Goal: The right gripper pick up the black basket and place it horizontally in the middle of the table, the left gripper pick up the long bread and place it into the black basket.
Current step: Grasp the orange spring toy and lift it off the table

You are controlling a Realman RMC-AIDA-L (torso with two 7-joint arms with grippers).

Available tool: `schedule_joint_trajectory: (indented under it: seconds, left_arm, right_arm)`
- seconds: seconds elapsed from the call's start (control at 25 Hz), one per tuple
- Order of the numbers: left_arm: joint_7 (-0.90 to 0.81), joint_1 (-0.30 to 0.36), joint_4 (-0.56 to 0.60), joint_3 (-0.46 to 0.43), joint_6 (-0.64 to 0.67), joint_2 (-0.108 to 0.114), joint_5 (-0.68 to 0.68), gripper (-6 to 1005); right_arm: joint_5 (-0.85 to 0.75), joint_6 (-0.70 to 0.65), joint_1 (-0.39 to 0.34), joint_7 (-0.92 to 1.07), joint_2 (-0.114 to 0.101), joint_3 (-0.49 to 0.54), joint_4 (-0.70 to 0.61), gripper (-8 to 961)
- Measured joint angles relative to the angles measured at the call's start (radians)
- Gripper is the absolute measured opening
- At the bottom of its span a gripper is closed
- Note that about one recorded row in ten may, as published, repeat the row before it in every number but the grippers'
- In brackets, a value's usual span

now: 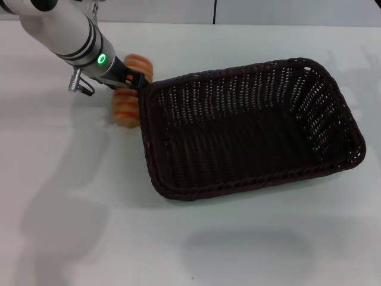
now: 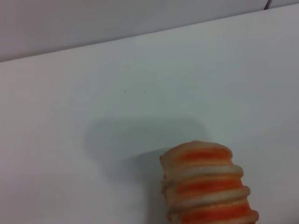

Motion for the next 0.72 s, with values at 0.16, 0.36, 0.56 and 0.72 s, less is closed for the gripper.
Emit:
schedule_joint_trajectory:
  seconds: [0.16, 0.36, 0.56, 0.72]
  left_arm:
    - [0.011, 0.000, 0.001, -0.013, -0.005, 0.000, 0.000, 664]
    - [0.013, 0.001, -0.006, -0.008, -0.006, 0.000, 0.006, 628]
    - [0.049, 0.028, -0.069, -0.020, -0.021, 0.010, 0.010, 589]
    - [0.058, 0.102, -0.242, -0.061, -0.067, 0.030, 0.017, 560]
  right_arm:
    - [0.001, 0.000, 0.007, 0.000, 0.000, 0.000, -0.004, 785]
    - [0.002, 0.000, 0.019, 0.000, 0.000, 0.000, -0.012, 785]
    - [0.002, 0.000, 0.022, 0.000, 0.000, 0.005, -0.013, 785]
    - [0.003, 0.000, 0.023, 0.000, 0.000, 0.009, -0.013, 785]
